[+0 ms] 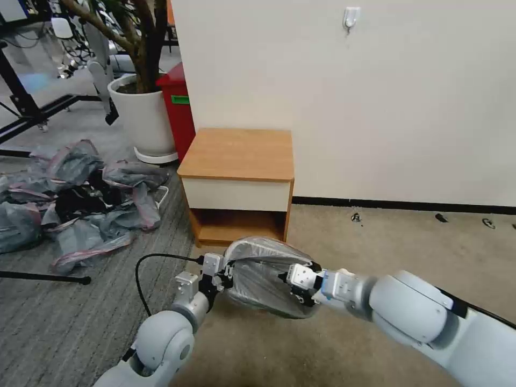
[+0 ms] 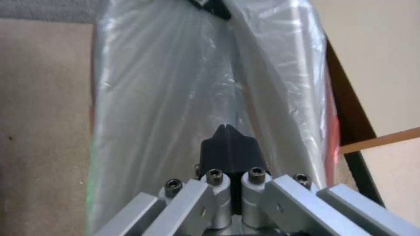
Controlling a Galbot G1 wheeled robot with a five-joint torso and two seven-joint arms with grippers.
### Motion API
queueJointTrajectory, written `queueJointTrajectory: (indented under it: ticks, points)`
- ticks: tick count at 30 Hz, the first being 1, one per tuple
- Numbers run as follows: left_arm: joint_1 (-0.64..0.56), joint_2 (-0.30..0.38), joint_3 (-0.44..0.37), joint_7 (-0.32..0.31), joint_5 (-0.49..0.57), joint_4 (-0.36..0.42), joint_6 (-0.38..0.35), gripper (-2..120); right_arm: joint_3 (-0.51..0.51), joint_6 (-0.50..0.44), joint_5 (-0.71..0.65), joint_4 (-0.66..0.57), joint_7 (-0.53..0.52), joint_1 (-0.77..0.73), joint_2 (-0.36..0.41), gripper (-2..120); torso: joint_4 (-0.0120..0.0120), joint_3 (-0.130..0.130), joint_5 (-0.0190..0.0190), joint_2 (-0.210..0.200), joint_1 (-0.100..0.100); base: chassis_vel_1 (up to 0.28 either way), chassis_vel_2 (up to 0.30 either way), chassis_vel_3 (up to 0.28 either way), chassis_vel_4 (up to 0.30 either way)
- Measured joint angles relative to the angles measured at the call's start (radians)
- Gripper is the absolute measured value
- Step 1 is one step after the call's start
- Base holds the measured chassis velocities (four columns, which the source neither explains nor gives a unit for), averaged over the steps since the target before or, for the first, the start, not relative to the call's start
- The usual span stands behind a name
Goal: Pick up the garbage bag from the table and place it over the trash can.
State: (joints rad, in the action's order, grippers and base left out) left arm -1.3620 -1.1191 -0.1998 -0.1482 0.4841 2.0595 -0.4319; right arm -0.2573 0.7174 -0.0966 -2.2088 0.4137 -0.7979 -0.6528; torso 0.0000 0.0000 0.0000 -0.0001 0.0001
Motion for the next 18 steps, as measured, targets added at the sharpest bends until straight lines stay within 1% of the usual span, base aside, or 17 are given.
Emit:
queueJointTrajectory:
  ticks: [4, 8, 18]
  points:
    - [0.006, -0.004, 0.013, 0.0, -0.003, -0.005, 0.0, 3, -0.041, 0.0, 0.007, 0.049, 0.006, 0.045, -0.023, 0, 0.0001, 0.0, 0.0, 0.0, 0.0, 0.0, 0.0, 0.0, 0.0]
    - [0.014, -0.007, 0.022, 0.0, -0.004, -0.011, 0.0, 3, -0.054, -0.001, 0.025, 0.077, 0.014, 0.052, -0.039, 0, -0.0002, 0.0, -0.0001, 0.0, 0.0, 0.0, 0.0, 0.0, 0.0]
    - [0.027, -0.016, 0.04, 0.0, -0.007, -0.028, 0.005, 3, -0.035, -0.005, 0.081, 0.143, 0.027, 0.016, -0.072, 0, -0.0001, 0.0, 0.0, 0.0, 0.0, 0.0, 0.0, 0.0, 0.0]
